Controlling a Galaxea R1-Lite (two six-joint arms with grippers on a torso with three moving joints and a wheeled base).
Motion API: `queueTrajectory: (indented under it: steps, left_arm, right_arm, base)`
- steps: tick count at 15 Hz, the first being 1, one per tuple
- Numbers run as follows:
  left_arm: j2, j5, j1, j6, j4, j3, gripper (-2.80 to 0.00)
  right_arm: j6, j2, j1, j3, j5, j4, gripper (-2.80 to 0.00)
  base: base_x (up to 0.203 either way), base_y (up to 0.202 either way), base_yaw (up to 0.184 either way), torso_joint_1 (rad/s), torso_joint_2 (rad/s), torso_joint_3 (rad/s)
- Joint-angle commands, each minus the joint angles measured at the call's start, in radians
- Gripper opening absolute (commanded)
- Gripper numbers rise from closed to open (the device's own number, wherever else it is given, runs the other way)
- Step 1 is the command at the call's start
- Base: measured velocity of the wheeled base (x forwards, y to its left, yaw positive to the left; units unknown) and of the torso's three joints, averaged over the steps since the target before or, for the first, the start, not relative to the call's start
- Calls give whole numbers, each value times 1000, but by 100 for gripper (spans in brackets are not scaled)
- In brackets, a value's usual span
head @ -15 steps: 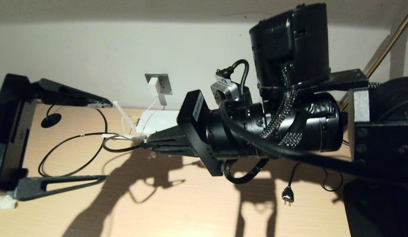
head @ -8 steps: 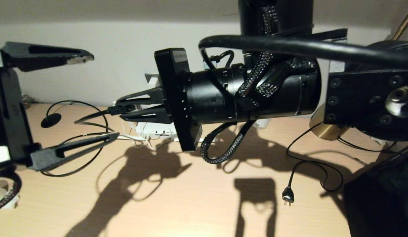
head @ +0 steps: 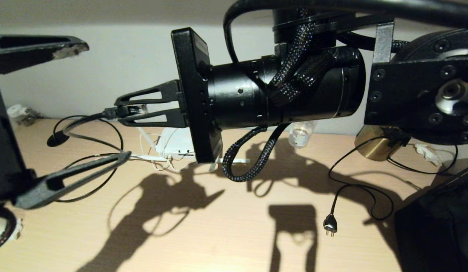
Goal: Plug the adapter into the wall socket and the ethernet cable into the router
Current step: Hand it to the other hand
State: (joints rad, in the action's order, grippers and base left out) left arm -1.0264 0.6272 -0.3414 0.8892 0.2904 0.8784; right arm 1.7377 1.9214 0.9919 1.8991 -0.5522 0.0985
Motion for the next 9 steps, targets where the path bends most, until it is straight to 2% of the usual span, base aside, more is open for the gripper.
queueTrajectory:
  steps: [1, 3, 5, 7, 9]
  left_arm:
    - [45, 3, -14, -13, 2, -12, 0]
    - [77, 5, -25, -44, 3, -8, 0]
    - [146, 3, -33, -87, -1, -19, 0]
    - [185, 2, -36, -97, -3, -42, 0]
    - [205, 2, -44, -100, -4, -51, 0]
  right_arm:
    - [11, -13, 0, 0, -38, 4, -280]
    - [25, -32, -6, 0, -105, 5, -280]
    - [94, -57, -33, 4, -197, 3, -280]
    - [102, -63, -35, 6, -206, 3, -280]
    - [107, -67, -35, 9, -248, 4, -280]
  base:
    - [0, 0, 0, 0, 0, 0]
    - [0, 0, 0, 0, 0, 0]
    - [0, 0, 0, 0, 0, 0]
    - [0, 0, 0, 0, 0, 0]
    - [0, 0, 0, 0, 0, 0]
